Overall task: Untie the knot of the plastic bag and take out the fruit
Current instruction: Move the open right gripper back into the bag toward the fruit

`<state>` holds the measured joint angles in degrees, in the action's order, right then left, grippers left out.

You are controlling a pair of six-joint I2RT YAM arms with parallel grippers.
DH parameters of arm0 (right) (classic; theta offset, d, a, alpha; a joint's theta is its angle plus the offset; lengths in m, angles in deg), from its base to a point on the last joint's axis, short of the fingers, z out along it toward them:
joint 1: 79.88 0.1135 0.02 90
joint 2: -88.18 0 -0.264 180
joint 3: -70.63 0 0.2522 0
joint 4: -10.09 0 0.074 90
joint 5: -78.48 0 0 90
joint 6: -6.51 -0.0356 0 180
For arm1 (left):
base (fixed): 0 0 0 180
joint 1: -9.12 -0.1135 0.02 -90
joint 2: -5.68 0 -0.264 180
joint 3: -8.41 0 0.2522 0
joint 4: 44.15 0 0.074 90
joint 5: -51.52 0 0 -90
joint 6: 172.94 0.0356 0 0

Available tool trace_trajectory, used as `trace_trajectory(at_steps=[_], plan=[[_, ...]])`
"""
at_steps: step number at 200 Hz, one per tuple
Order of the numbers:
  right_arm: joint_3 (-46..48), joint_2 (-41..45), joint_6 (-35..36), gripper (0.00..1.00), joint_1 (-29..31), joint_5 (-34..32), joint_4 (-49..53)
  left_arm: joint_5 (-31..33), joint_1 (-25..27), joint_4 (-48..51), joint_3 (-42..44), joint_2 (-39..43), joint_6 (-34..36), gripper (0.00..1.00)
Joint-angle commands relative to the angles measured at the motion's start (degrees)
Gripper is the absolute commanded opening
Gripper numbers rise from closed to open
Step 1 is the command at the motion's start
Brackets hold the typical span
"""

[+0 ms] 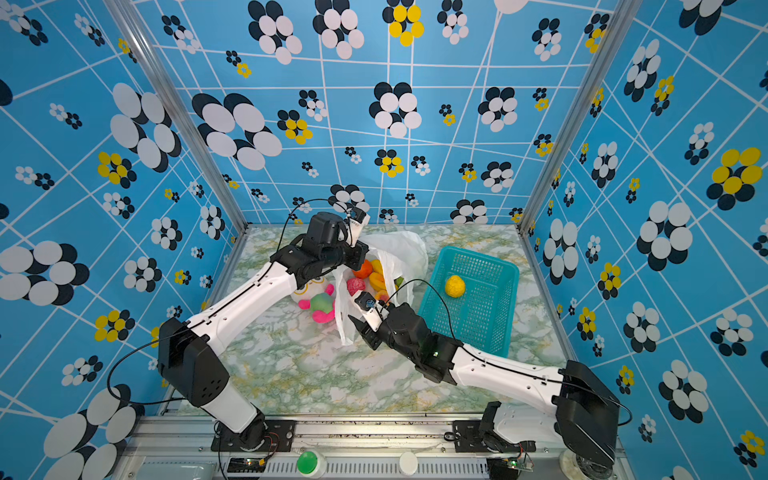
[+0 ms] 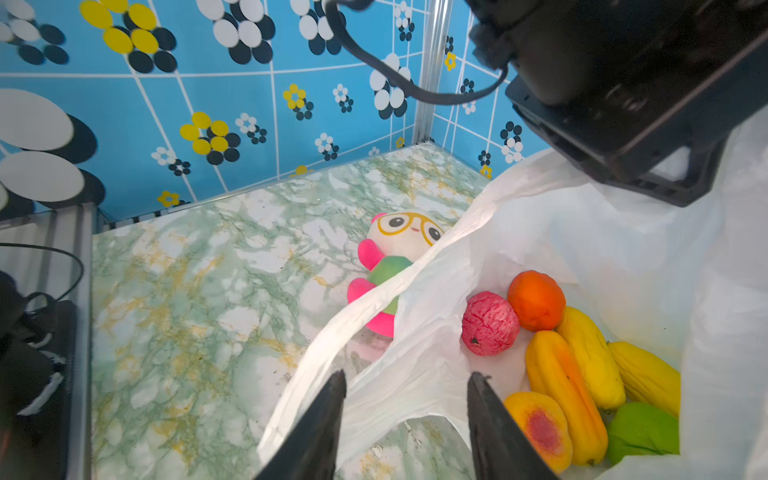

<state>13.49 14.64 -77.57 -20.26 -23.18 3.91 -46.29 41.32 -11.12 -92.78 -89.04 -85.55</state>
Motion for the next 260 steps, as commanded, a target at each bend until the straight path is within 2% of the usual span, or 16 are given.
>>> trace_trajectory(at_steps=[1,48,114,146,173,196,239,260], plan=[[-4.0,-6.6,2.3,0.48,0.1,-8.2,-2.2,-0.8,-0.5,-0.5,-0.9,0.2,-0.9,0.00],[-12.8,-21.6,1.9,0.43,0.2,-20.1,0.2,-1.1,-0.4,-0.2,-1.2,0.0,-1.2,0.00],[-18.0,-29.4,-1.2,0.45,-2.9,-29.5,2.6,-1.1,-0.3,-0.7,-0.2,0.9,-1.1,0.00],[-19.7,-30.9,-3.9,0.56,-5.0,-31.3,5.3,-1.1,-0.2,-0.7,-0.1,1.3,-1.0,0.00],[-21.4,-32.6,-6.0,0.60,-6.1,-31.4,8.2,-0.7,-0.3,-0.9,0.3,1.5,-0.9,0.00],[-22.8,-35.0,-6.0,0.68,-6.3,-31.7,8.7,-0.5,-0.3,-0.6,0.3,1.6,-1.0,0.00],[-24.7,-35.8,-6.3,0.76,-6.6,-33.2,10.1,-0.4,-0.2,-0.9,0.2,1.5,-0.8,0.00],[-24.2,-34.9,-6.5,0.77,-6.9,-33.9,10.6,-0.8,-0.2,-0.7,0.0,1.4,-0.8,0.00]])
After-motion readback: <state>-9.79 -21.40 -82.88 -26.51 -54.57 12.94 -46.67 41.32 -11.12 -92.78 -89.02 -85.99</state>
